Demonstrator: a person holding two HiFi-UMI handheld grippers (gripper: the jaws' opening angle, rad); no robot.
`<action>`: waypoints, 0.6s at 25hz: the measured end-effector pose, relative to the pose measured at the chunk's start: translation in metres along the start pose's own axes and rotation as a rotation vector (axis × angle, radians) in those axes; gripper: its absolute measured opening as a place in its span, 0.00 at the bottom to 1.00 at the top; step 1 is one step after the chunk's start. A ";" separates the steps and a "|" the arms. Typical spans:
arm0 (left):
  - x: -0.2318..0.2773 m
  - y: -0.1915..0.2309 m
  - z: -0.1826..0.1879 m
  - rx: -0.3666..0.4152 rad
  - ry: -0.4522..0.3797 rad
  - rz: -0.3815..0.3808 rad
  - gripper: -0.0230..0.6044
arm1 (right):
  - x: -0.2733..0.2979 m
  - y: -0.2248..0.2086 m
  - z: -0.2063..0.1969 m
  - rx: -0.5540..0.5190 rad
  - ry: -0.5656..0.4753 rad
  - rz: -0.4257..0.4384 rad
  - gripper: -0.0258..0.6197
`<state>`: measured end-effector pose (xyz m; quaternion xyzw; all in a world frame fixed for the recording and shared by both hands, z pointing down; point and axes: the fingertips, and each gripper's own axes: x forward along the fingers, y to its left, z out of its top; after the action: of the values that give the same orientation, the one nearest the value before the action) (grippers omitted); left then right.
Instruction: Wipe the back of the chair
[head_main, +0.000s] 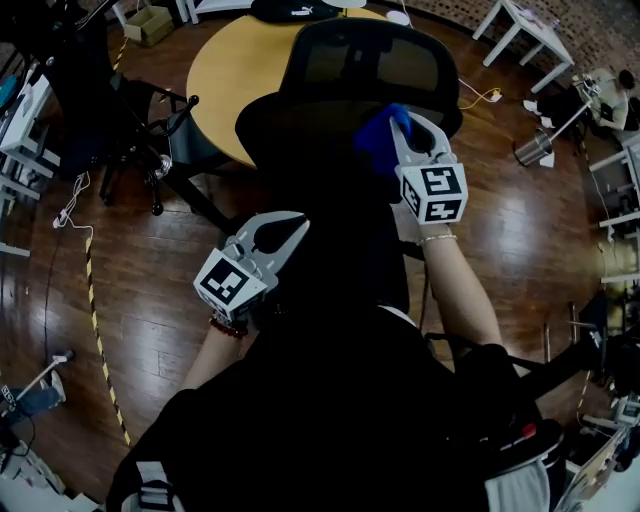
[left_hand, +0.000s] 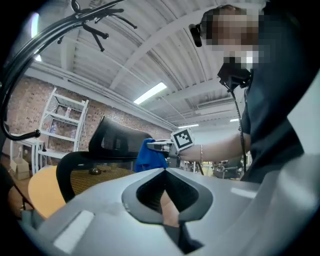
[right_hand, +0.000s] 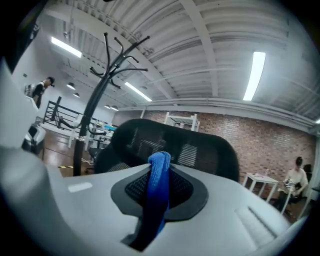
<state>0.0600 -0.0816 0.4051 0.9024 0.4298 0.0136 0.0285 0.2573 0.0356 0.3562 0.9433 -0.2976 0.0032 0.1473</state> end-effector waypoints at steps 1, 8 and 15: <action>0.003 -0.002 0.000 -0.009 -0.007 -0.005 0.05 | -0.008 -0.021 -0.010 0.002 0.023 -0.052 0.09; 0.029 -0.005 -0.013 -0.054 0.045 0.080 0.05 | -0.026 -0.121 -0.053 0.001 0.142 -0.224 0.09; 0.038 -0.009 -0.006 -0.042 0.049 0.221 0.05 | 0.023 -0.103 -0.065 -0.153 0.143 -0.103 0.09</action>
<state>0.0764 -0.0459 0.4107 0.9428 0.3279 0.0476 0.0355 0.3395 0.1211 0.3921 0.9407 -0.2368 0.0400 0.2395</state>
